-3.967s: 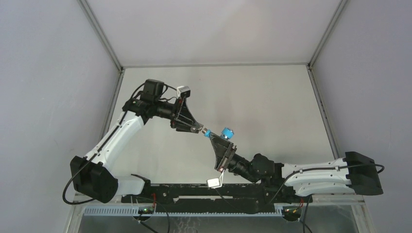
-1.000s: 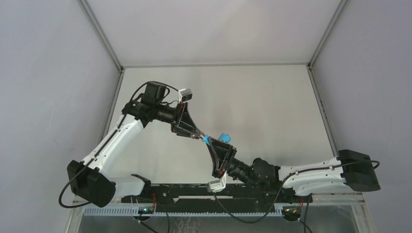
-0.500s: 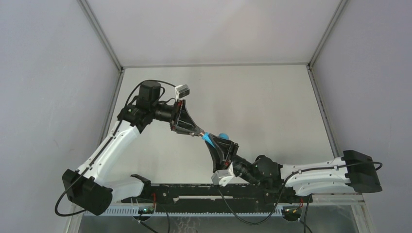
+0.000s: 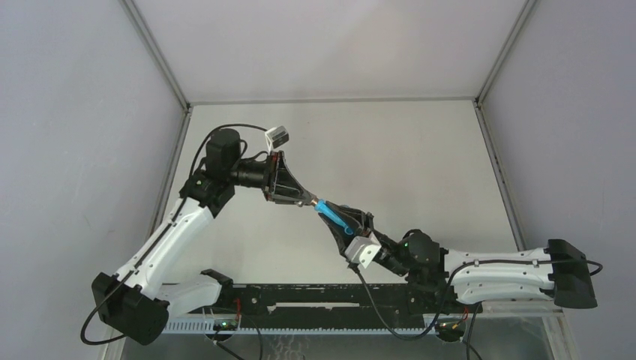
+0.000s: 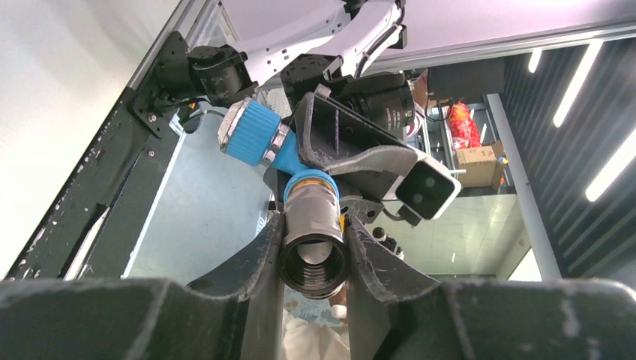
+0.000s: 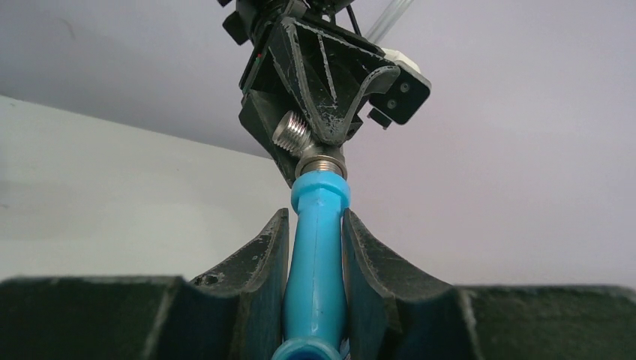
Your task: Install the water faucets
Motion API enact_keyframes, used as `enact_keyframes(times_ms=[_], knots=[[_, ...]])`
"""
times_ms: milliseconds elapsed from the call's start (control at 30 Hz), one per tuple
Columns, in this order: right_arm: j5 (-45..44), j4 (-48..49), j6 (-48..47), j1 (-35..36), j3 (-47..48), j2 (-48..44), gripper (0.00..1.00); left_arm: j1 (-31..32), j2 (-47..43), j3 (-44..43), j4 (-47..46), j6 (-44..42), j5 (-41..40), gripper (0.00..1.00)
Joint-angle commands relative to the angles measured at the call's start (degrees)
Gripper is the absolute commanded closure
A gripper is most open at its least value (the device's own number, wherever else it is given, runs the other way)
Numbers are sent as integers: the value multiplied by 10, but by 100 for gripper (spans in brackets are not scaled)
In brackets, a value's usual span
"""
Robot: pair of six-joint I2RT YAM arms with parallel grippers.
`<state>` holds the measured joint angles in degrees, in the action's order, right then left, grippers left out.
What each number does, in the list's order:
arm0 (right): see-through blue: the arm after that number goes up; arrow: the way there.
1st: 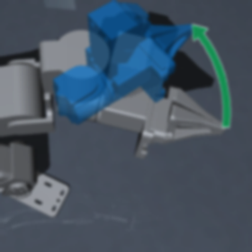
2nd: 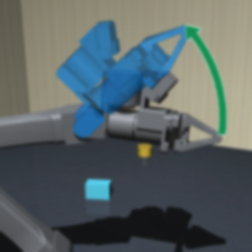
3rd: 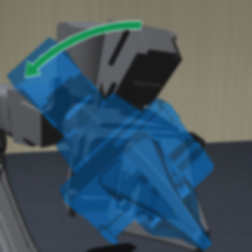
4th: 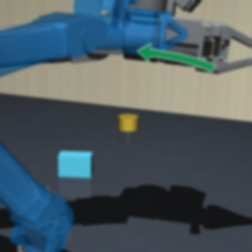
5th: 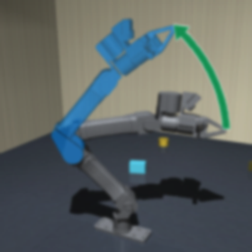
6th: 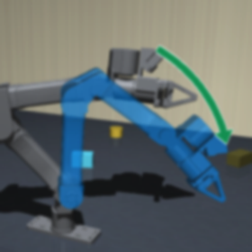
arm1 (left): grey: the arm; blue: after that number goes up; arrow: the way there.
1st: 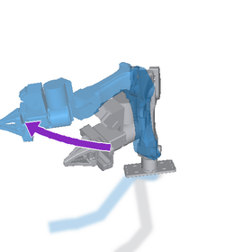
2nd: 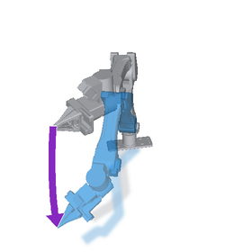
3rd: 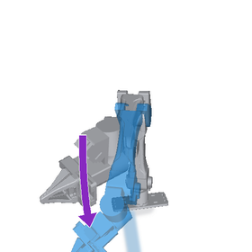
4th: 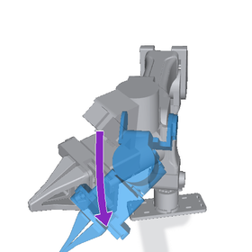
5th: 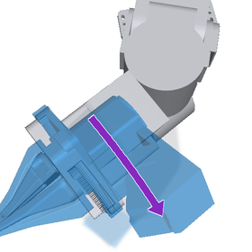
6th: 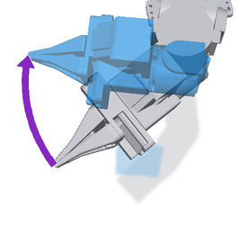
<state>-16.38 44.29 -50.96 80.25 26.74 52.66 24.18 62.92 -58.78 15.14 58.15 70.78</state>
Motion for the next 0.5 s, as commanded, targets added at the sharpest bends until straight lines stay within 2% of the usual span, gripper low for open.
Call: enact_keyframes(times_ms=[0, 267, 467], knots=[[33, -34, 108, -23, 28, -26, 100, 10, -35, 29, -128, 72, -8, 100], [138, -97, 249, -88, 44, -56, 100, 26, -54, 89, -339, 189, -44, 100], [199, -111, 371, -144, 59, -57, 100, 40, -58, 104, -383, 195, -65, 100]])
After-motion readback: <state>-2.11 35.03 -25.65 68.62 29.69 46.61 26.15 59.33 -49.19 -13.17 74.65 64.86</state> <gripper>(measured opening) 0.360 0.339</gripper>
